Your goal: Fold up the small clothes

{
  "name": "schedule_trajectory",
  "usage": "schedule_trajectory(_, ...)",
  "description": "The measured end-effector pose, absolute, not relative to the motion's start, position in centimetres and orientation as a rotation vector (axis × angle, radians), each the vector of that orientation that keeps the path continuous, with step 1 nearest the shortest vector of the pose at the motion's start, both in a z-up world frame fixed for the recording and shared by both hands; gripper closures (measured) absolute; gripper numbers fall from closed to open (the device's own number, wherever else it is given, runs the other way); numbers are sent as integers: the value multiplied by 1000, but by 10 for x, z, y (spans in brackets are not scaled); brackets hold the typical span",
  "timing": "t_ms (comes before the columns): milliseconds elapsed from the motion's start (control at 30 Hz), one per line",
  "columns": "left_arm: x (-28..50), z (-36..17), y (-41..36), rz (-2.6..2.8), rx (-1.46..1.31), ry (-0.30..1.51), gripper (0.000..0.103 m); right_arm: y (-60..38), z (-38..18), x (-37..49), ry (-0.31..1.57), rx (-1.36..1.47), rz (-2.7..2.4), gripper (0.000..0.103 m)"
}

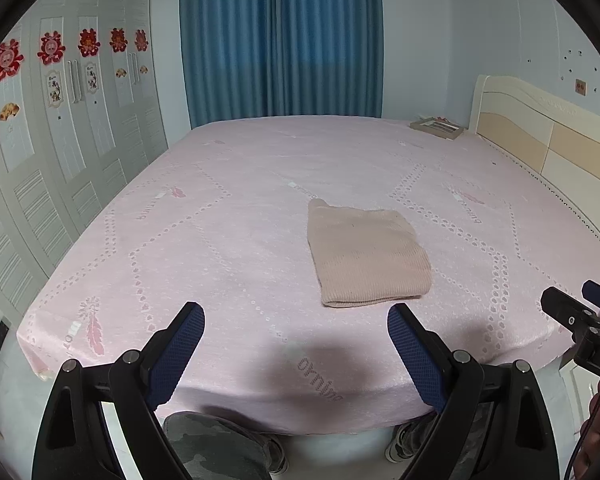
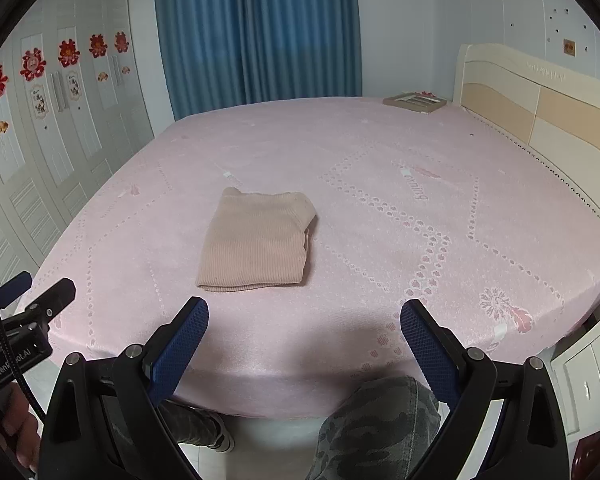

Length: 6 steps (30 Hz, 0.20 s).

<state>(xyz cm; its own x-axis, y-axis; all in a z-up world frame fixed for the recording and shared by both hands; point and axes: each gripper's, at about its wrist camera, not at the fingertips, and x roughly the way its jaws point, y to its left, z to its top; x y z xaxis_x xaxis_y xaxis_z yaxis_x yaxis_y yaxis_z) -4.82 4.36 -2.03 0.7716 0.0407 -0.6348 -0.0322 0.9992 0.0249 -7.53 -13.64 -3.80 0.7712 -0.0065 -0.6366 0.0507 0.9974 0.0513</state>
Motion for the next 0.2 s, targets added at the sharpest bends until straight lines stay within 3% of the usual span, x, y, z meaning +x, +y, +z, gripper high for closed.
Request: schedule_trajectory(200, -47, -18, 46, 45, 12, 687, 10, -135, -36, -75, 685, 55, -13, 7)
